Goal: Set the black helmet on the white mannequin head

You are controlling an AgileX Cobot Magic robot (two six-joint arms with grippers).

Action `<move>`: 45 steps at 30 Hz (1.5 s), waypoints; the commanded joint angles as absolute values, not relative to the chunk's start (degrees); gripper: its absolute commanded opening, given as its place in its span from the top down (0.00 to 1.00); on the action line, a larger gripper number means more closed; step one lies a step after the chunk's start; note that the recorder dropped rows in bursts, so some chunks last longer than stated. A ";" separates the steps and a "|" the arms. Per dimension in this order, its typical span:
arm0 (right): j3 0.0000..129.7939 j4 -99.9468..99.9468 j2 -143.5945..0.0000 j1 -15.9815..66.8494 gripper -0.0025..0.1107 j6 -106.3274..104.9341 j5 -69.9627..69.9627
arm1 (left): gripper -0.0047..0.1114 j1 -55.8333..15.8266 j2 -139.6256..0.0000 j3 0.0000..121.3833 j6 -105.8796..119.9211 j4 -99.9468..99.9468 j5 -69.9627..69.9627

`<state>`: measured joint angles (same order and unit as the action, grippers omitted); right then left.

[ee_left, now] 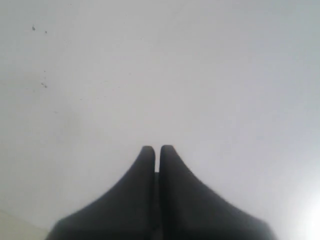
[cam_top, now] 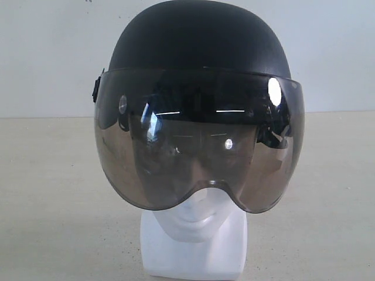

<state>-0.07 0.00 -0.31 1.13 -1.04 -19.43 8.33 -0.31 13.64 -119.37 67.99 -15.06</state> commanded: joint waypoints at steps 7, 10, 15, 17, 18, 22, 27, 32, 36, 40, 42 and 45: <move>0.00 0.40 0.00 1.13 0.98 -1.01 -19.12 | 0.92 7.98 0.00 12.09 -41.66 35.07 5.25; 0.00 0.40 0.00 1.13 0.98 -1.01 -19.12 | 0.92 7.98 0.00 10.30 -6.22 17.10 6.24; 0.00 0.40 0.00 1.13 0.98 -1.01 -19.12 | 0.92 7.98 0.00 5.88 5.96 0.00 5.99; 0.00 0.40 0.00 1.13 0.98 -1.01 -19.12 | 0.92 7.98 0.00 4.15 1.23 0.00 5.99; 0.00 0.40 0.00 1.13 0.98 -1.01 -19.12 | 0.92 7.98 0.00 3.18 -1.16 0.00 5.99; 0.00 0.40 0.00 1.13 0.98 -1.01 -19.12 | 0.92 7.98 0.00 0.00 -3.59 0.00 5.99; 0.00 0.40 0.00 1.13 0.98 -1.01 -19.12 | 0.92 7.87 0.00 0.00 -0.83 0.00 11.42; 0.00 0.40 0.00 1.13 0.98 -1.01 -19.12 | 0.92 5.36 0.00 0.00 0.00 0.00 12.46; 0.00 0.40 0.00 1.13 0.98 -1.01 -19.12 | 0.92 3.09 0.00 0.00 0.00 0.00 13.62; 0.00 0.40 0.00 1.13 0.98 -1.01 -19.12 | 0.92 3.07 0.00 0.00 0.00 0.92 13.75; 0.00 0.40 0.00 1.13 0.98 -1.01 -19.12 | 0.92 3.07 0.00 0.00 0.00 0.92 13.75; 0.00 0.40 0.00 1.13 0.98 -1.01 -19.12 | 0.92 3.07 0.00 0.00 0.00 0.92 13.63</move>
